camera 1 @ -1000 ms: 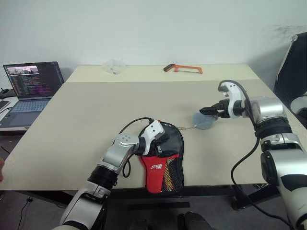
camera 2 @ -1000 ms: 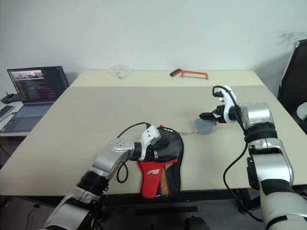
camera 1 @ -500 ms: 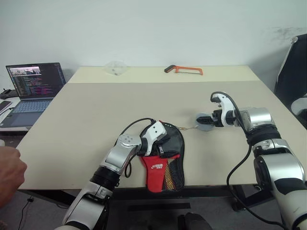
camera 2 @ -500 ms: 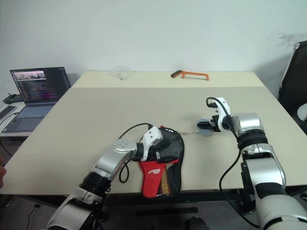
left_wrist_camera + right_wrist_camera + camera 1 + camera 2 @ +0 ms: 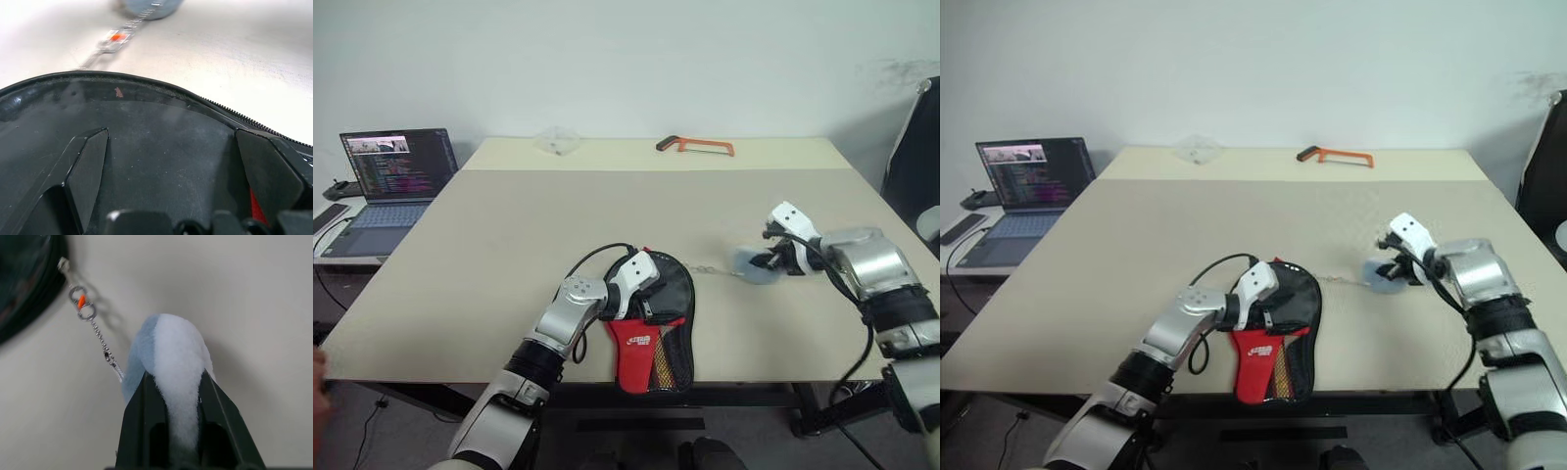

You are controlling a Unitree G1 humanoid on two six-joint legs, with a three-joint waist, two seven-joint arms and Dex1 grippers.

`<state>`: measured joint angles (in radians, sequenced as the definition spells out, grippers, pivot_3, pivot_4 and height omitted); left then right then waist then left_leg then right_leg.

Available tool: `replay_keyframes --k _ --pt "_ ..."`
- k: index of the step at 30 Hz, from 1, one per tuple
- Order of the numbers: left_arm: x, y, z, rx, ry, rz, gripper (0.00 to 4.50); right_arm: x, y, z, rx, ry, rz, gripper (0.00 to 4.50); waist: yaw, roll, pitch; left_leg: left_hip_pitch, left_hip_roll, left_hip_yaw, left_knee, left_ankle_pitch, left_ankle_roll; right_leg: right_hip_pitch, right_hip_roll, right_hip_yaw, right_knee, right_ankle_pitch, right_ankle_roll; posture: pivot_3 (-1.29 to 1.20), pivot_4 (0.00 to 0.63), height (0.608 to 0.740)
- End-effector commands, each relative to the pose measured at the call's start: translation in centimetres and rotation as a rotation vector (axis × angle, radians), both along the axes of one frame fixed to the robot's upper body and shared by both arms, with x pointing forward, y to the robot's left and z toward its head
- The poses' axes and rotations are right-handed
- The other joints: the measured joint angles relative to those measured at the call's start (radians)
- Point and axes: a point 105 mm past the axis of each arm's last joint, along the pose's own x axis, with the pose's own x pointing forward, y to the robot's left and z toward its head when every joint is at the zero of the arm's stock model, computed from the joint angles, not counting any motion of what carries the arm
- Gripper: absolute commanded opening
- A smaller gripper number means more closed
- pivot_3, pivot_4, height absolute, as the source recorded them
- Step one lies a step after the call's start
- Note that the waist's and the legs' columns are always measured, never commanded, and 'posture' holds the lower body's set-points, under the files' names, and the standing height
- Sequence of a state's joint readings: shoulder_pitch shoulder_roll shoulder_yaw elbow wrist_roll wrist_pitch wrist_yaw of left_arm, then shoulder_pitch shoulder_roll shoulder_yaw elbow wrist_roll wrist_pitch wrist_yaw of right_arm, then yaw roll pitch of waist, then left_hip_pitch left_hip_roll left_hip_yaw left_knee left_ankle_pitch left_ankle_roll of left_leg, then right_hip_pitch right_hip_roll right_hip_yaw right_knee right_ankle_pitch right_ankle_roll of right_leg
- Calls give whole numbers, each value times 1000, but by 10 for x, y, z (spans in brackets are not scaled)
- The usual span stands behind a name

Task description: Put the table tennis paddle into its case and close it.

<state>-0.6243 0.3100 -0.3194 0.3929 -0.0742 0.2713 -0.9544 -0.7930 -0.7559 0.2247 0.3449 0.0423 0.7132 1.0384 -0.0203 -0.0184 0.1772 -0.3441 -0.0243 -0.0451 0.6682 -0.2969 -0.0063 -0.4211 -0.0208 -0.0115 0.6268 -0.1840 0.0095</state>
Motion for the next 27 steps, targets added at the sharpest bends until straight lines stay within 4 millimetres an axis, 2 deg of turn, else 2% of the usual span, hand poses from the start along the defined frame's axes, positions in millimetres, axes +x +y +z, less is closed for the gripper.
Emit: replay_keyframes --k 1,5,8,12,16,22,27 --pt "-8 28 -57 162 143 77 4500 -19 2 20 -42 -27 113 204 1 1 -1 1 0 0 0 0 0 0 0 0 0 0 0 0 150 740" --pt "-8 26 -58 145 158 80 4500 -46 2 17 -131 -24 260 201 1 0 -8 1 0 0 2 0 0 2 0 0 0 0 1 0 150 740" --pt "-7 26 -59 151 155 81 4500 -83 7 10 -194 30 468 201 3 0 -10 0 0 -1 2 0 0 2 0 -1 -1 -1 2 0 150 740" --pt "-5 24 -59 159 153 73 4500 -119 23 6 -122 105 615 197 6 1 -13 0 -1 0 2 0 0 2 0 -1 -2 -1 3 0 150 740" --pt "-6 18 -60 163 158 51 4500 -146 33 -9 -116 177 713 188 14 -1 -16 0 -1 -2 2 0 0 3 0 -2 -3 -2 3 0 150 740" --pt "-9 14 -65 185 182 6 4500 -202 49 -29 -96 327 910 187 24 1 -20 -1 -1 -5 -4 -1 0 7 1 -6 -15 -2 2 0 150 740" --pt "-8 12 -66 203 183 -17 4500 -242 61 -39 -48 423 1025 176 27 -2 -23 -1 0 -7 -4 -6 3 8 0 -4 -16 -6 6 0 150 740"
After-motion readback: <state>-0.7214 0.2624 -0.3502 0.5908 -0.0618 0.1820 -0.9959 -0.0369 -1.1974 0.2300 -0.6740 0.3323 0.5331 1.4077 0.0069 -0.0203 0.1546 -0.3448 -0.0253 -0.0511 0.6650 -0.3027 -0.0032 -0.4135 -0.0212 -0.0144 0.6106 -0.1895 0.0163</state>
